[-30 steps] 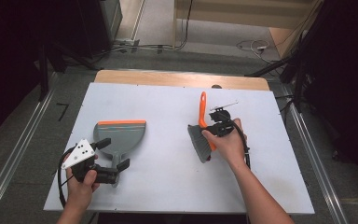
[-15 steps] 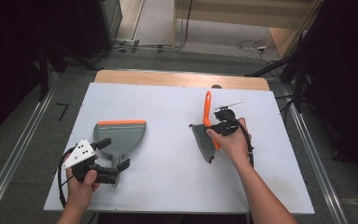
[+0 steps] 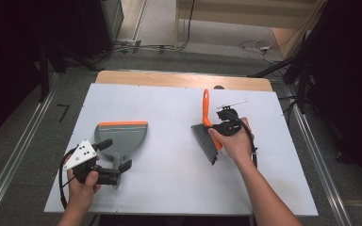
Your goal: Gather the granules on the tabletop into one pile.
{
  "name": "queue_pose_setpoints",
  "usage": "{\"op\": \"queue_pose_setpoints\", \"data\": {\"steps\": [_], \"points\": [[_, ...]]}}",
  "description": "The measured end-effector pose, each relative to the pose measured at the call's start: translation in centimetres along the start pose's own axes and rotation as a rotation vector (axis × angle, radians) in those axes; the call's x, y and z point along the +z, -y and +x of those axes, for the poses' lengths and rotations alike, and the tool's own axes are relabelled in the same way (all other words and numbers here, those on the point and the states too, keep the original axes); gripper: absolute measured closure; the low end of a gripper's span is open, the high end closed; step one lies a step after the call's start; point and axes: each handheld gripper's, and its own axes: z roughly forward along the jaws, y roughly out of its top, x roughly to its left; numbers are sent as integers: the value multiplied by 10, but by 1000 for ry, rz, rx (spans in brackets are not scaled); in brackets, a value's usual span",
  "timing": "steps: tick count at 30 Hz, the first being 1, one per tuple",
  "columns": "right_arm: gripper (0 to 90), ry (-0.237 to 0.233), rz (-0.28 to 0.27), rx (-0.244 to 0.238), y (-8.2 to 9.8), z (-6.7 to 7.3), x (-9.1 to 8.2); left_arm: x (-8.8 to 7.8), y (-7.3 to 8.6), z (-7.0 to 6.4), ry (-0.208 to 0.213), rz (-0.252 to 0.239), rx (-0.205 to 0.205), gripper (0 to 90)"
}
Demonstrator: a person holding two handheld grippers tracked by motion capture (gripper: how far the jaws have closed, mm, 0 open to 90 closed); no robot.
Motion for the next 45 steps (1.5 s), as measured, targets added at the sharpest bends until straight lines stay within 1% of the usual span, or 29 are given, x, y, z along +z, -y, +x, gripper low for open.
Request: {"op": "queue_pose_setpoints", "data": {"steps": [2, 3, 6, 9, 13, 15, 17, 18, 19, 21, 22, 23, 26, 27, 29, 30, 31, 32, 33, 37, 40, 42, 45], "points": [[683, 4, -7, -32, -1, 6, -6, 0, 0, 0, -1, 1, 0, 0], [684, -2, -8, -51, -2, 9, -9, 0, 0, 0, 0, 1, 0, 0], [684, -12, -4, -120, -3, 15, -20, 0, 0, 0, 0, 2, 1, 0], [684, -40, 12, -196, 0, 19, -30, 0, 0, 0, -1, -1, -1, 0], [684, -65, 47, -299, 11, 24, -40, 0, 0, 0, -1, -1, -1, 0], [684, -80, 74, -338, 17, 25, -44, 0, 0, -1, -2, 4, 2, 0], [685, -108, 103, -366, 24, 25, -47, 1, 0, -1, -4, 5, 3, 0], [685, -125, 112, -396, 27, 24, -48, 1, 0, -1, -4, 4, 1, 0], [685, -130, 116, -434, 32, 25, -49, 0, 0, -1, -4, 4, 1, 0], [685, -126, 134, -487, 40, 25, -49, 0, 0, -1, -5, 5, 0, 0], [685, -126, 145, -505, 44, 25, -49, 1, 0, -1, -6, 6, 0, 0], [685, -133, 159, -515, 48, 25, -48, 1, 0, -1, -6, 7, 1, 0], [685, -181, 187, -528, 56, 25, -43, 2, 0, -1, -5, 5, 1, 0], [685, -180, 195, -536, 58, 26, -41, 2, 0, -1, -5, 6, 1, 0], [686, -167, 211, -575, 61, 25, -34, 2, 0, -2, -4, 8, 1, 0], [686, -170, 207, -575, 60, 23, -32, 2, 0, -2, -4, 8, 2, 0], [686, -173, 197, -573, 58, 21, -31, 2, 0, -2, -3, 8, 3, 0], [685, -176, 195, -579, 56, 19, -29, 2, 0, -2, -5, 12, 5, 0], [684, -168, 194, -588, 55, 18, -28, 3, 0, -2, -4, 11, 4, 0], [682, -173, 187, -610, 45, 11, -21, 3, 1, -1, -4, 11, 3, 0], [682, -182, 195, -611, 36, 7, -16, 2, 1, -1, -5, 11, 1, 0], [681, -175, 195, -613, 32, 5, -13, 2, 1, 0, -7, 14, -1, 0], [679, -180, 187, -614, 25, 1, -8, 2, 1, 0, -5, 13, -3, 0]]}}
